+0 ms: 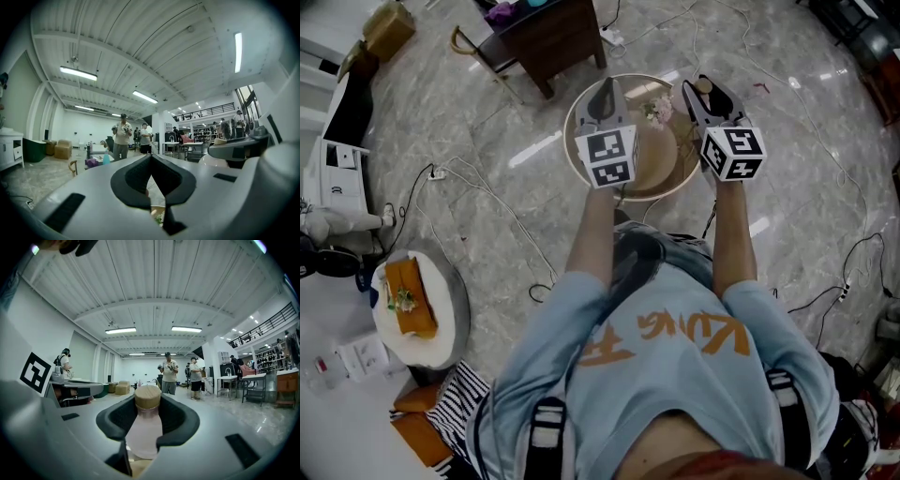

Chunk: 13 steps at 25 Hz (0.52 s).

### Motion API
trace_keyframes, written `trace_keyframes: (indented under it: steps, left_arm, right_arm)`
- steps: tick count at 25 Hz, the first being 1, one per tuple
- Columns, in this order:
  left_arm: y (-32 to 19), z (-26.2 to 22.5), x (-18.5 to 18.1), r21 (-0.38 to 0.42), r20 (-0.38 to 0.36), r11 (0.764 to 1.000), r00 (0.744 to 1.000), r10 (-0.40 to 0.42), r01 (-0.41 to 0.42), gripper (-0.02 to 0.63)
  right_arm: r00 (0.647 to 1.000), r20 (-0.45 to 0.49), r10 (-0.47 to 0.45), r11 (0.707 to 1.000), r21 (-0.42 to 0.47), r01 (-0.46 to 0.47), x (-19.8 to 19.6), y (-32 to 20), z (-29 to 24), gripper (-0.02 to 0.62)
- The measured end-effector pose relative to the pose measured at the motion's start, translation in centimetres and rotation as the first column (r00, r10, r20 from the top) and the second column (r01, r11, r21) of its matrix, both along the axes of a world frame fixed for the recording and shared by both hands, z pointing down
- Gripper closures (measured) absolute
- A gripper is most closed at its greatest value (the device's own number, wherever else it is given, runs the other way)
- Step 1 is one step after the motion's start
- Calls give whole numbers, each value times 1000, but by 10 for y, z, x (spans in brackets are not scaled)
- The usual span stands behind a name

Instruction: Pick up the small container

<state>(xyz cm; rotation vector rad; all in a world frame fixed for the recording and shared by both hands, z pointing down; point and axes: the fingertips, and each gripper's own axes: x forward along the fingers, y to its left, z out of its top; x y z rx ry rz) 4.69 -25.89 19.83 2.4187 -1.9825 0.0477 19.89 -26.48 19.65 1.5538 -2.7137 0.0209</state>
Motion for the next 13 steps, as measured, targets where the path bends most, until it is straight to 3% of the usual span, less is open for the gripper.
trace_keyframes:
  steps: [13]
  left_arm:
    - [-7, 1, -10, -5, 8, 1000, 1000, -11, 11, 583]
  right_arm:
    - [1000, 5, -16, 1000, 23, 16, -10, -7, -4, 446]
